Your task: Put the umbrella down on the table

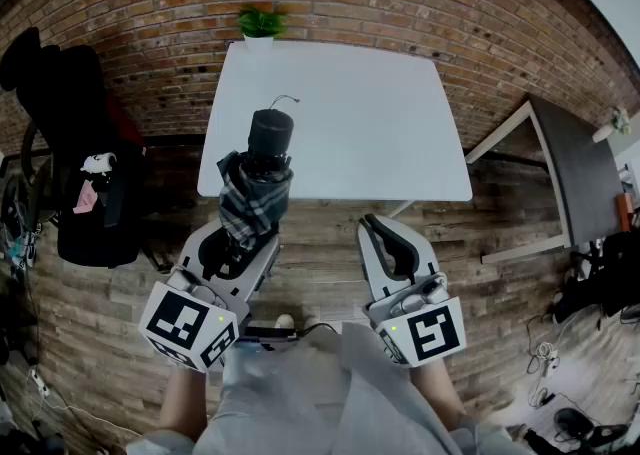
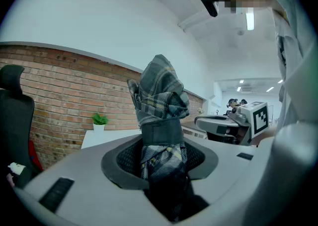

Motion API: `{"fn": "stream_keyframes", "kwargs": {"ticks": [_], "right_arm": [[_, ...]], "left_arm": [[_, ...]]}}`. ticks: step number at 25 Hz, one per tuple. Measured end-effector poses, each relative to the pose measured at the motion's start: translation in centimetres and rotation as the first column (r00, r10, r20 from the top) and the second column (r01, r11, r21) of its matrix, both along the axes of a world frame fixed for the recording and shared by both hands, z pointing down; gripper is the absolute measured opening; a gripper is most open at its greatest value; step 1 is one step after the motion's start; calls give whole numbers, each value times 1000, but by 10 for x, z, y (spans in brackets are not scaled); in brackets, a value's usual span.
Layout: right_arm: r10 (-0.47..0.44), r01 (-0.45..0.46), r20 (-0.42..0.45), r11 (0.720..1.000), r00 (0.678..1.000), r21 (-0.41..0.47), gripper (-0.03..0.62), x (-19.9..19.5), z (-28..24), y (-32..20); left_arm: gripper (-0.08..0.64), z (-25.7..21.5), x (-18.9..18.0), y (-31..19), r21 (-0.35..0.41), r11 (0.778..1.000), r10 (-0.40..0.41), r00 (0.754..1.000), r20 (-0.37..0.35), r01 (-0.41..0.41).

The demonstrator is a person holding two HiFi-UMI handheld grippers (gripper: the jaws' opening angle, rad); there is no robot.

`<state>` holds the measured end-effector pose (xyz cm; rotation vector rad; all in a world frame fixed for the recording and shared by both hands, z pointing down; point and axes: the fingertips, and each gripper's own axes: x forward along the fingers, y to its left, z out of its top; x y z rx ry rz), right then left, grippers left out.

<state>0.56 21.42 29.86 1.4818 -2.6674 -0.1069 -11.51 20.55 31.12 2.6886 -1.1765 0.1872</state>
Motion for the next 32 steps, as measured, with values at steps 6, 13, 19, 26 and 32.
{"fn": "stream_keyframes", "kwargs": {"ticks": [6,13,19,26,32], "right_arm": [[2,-2,-6,1000,1000,-3,57,-3,2,-1],[17,-17,-1,1000,1000,-7,57,-4,2,0],[45,-44,74,999,996,-5,57,-9,-3,5],[76,-76,61,997,995,0,57,-17,1,17],[99,-99,46,995,994,0,57,-25,5,22]], "left_arm": [[198,1,0,-2,4,1000,6,1000,5,-6],[198,3,-4,-3,0,1000,12,1000,6,-12],[198,2,-16,-1,9,1000,21,1000,4,-21],[198,3,-26,5,15,999,38,999,5,-38],[198,4,-38,4,23,999,39,999,-6,-39]]}}
